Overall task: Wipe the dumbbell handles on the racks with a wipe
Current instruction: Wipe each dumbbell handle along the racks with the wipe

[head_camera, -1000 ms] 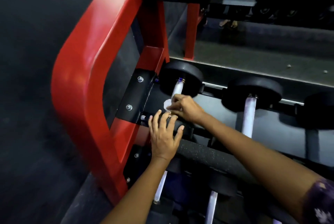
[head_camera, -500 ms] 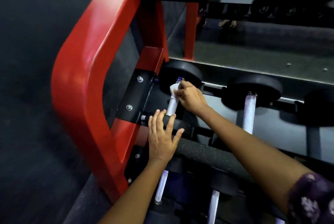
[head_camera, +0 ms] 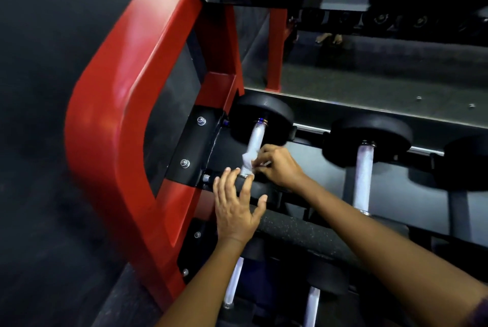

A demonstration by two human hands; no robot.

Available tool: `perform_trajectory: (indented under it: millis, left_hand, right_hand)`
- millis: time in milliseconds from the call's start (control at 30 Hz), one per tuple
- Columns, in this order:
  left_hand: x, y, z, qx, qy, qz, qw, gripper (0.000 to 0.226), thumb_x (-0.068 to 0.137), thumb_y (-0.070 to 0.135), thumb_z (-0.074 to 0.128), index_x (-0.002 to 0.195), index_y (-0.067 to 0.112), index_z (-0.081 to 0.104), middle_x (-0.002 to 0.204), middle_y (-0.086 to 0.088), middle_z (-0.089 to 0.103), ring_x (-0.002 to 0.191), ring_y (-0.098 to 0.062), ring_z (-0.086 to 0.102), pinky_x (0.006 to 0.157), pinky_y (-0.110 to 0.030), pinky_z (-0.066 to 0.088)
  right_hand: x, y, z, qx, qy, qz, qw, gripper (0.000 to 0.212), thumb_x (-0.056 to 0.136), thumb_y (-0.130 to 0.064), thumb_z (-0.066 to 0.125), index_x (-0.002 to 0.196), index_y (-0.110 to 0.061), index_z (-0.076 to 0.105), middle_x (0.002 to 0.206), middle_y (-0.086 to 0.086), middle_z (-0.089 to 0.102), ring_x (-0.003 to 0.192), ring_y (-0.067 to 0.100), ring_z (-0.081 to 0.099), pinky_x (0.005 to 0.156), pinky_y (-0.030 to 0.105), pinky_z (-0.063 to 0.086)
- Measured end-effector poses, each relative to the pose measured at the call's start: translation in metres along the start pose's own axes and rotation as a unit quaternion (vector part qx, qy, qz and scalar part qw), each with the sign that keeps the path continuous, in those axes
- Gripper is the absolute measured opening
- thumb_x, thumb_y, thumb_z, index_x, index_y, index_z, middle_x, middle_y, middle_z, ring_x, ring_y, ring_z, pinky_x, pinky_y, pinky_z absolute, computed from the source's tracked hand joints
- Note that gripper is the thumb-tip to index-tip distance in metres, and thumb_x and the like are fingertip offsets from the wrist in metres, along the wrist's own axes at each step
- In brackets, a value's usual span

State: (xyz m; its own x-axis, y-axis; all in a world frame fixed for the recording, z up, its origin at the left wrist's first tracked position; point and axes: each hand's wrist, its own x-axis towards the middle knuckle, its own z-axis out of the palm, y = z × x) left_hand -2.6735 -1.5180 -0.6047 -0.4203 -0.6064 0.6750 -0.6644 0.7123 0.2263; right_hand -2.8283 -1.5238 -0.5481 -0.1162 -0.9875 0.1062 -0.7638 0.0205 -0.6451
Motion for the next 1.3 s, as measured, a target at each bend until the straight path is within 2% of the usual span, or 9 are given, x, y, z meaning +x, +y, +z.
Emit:
perform_trajectory:
  millis: [133,233,333,467,633,733,867,1133,1300]
  left_hand:
    - [0.000,0.000,0.004,0.000,0.007,-0.006,1.000,0.044,0.100,0.049,0.030,0.120,0.013,0.047,0.131,-0.015,0.040,0.127,-0.034,0.038,0.117,-0.042,0.015]
    - [-0.001,0.000,0.004,-0.002,0.013,-0.006,1.000,0.043,0.100,0.048,0.031,0.120,0.013,0.046,0.131,-0.015,0.040,0.127,-0.035,0.039,0.116,-0.043,0.016]
    - [-0.001,0.002,0.004,-0.002,0.022,-0.008,1.000,0.043,0.100,0.048,0.031,0.119,0.013,0.047,0.130,-0.016,0.040,0.126,-0.035,0.039,0.112,-0.048,0.022]
    - [-0.001,0.002,0.005,-0.002,0.023,-0.010,1.000,0.043,0.100,0.049,0.031,0.119,0.013,0.047,0.131,-0.015,0.041,0.127,-0.035,0.039,0.111,-0.049,0.023]
    - [-0.001,0.000,0.005,-0.002,0.030,-0.003,1.000,0.044,0.100,0.049,0.030,0.120,0.013,0.047,0.130,-0.016,0.041,0.126,-0.036,0.039,0.109,-0.051,0.025]
    - [0.000,0.001,0.008,0.002,0.033,-0.002,0.999,0.044,0.100,0.048,0.030,0.119,0.013,0.046,0.130,-0.016,0.040,0.125,-0.036,0.039,0.109,-0.051,0.026]
    - [-0.001,0.000,0.007,0.002,0.040,0.003,0.999,0.043,0.100,0.048,0.030,0.118,0.012,0.047,0.129,-0.016,0.041,0.124,-0.036,0.040,0.107,-0.051,0.027]
    - [-0.002,-0.001,0.010,0.001,0.058,0.009,0.998,0.043,0.100,0.048,0.031,0.117,0.012,0.047,0.128,-0.016,0.042,0.123,-0.036,0.041,0.108,-0.050,0.027]
    - [0.001,-0.001,0.013,0.003,0.066,0.008,0.998,0.043,0.099,0.048,0.032,0.116,0.012,0.047,0.128,-0.016,0.041,0.123,-0.035,0.041,0.111,-0.045,0.022]
  right_hand:
    - [0.029,0.011,-0.011,0.044,0.142,0.091,0.985,0.013,0.071,0.007,0.067,0.080,0.002,0.074,0.089,0.020,0.066,0.081,0.032,0.063,0.071,0.017,0.040]
    - [0.011,0.001,0.007,0.059,0.109,0.077,0.989,0.009,0.075,0.001,0.069,0.082,-0.001,0.075,0.092,0.017,0.064,0.079,0.028,0.062,0.071,0.024,0.046]
    - [-0.006,-0.005,0.011,0.064,0.031,0.080,0.994,0.009,0.074,-0.001,0.071,0.083,-0.002,0.075,0.091,0.014,0.066,0.082,0.023,0.062,0.067,0.015,0.039]
    - [0.020,0.006,-0.003,0.121,0.142,0.164,0.969,0.009,0.070,0.008,0.067,0.075,0.002,0.072,0.082,0.015,0.067,0.075,0.026,0.065,0.057,0.012,0.040]
    - [-0.005,-0.002,0.019,0.125,0.022,0.142,0.982,0.026,0.070,0.005,0.070,0.059,-0.015,0.059,0.070,0.001,0.058,0.066,0.009,0.056,0.062,0.016,0.041]
    - [-0.003,0.003,0.019,0.199,0.081,0.207,0.955,0.041,0.069,0.007,0.069,0.050,-0.024,0.050,0.054,-0.005,0.056,0.047,-0.005,0.052,0.055,0.009,0.041]
    - [-0.003,0.003,0.026,0.277,0.035,0.268,0.922,0.037,0.070,0.008,0.061,0.046,-0.019,0.052,0.049,-0.009,0.057,0.059,0.010,0.054,0.066,0.030,0.049]
    - [0.001,-0.001,0.020,0.336,-0.048,0.315,0.886,0.029,0.083,0.009,0.045,0.067,-0.016,0.043,0.062,0.003,0.048,0.056,0.012,0.042,0.050,0.021,0.033]
    - [0.009,-0.003,0.030,0.327,-0.028,0.350,0.877,0.028,0.079,0.011,0.049,0.068,-0.015,0.046,0.066,0.003,0.050,0.066,0.016,0.047,0.058,0.027,0.040]
